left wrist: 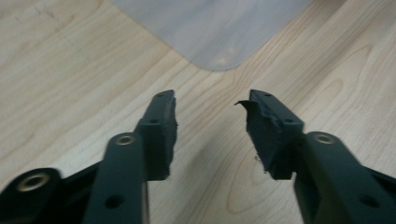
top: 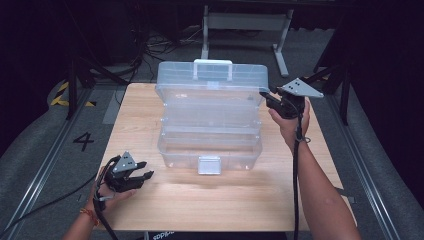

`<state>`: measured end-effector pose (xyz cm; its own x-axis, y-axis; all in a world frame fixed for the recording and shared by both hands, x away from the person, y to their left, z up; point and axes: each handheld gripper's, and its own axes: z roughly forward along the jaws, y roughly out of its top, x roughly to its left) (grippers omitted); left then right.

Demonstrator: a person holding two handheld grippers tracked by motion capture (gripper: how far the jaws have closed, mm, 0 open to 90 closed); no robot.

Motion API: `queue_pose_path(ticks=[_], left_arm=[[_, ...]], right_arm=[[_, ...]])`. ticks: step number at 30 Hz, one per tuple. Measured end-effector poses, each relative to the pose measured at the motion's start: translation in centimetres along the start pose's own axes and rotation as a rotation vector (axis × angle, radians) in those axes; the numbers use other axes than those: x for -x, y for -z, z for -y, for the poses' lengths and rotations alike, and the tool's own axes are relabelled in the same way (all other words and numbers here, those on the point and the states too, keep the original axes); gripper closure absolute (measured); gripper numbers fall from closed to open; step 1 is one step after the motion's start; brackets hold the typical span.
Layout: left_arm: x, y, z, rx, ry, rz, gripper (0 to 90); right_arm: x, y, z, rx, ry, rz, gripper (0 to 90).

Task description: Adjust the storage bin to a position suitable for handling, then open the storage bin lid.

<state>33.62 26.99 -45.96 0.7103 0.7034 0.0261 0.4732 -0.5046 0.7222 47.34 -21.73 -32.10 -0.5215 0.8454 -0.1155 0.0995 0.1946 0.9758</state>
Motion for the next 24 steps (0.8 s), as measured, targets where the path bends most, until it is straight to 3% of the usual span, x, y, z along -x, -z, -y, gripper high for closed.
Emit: queue_pose_path(ticks=[7, 16, 22, 24], left_arm=[[0.1, -0.7, 0.7, -0.038, 0.025, 0.004, 29.4], [0.0, -1.9, 0.7, -0.082, 0.043, 0.02, 22.2], [0.0, -2.0, 1.1, -0.06, 0.032, 0.036, 16.8], [0.1, -2.0, 1.1, -0.059, 0.027, 0.036, 15.7]], right_arm=[[0.3, -0.3, -0.1, 0.0, -0.017, -0.004, 68.9], [0.6, -0.8, -0.5, -0.002, -0.03, 0.001, 69.9], [0.5, -1.1, -0.8, -0.013, -0.018, 0.023, 70.6], [0.7, -1.2, -0.8, -0.009, -0.043, 0.016, 71.1]])
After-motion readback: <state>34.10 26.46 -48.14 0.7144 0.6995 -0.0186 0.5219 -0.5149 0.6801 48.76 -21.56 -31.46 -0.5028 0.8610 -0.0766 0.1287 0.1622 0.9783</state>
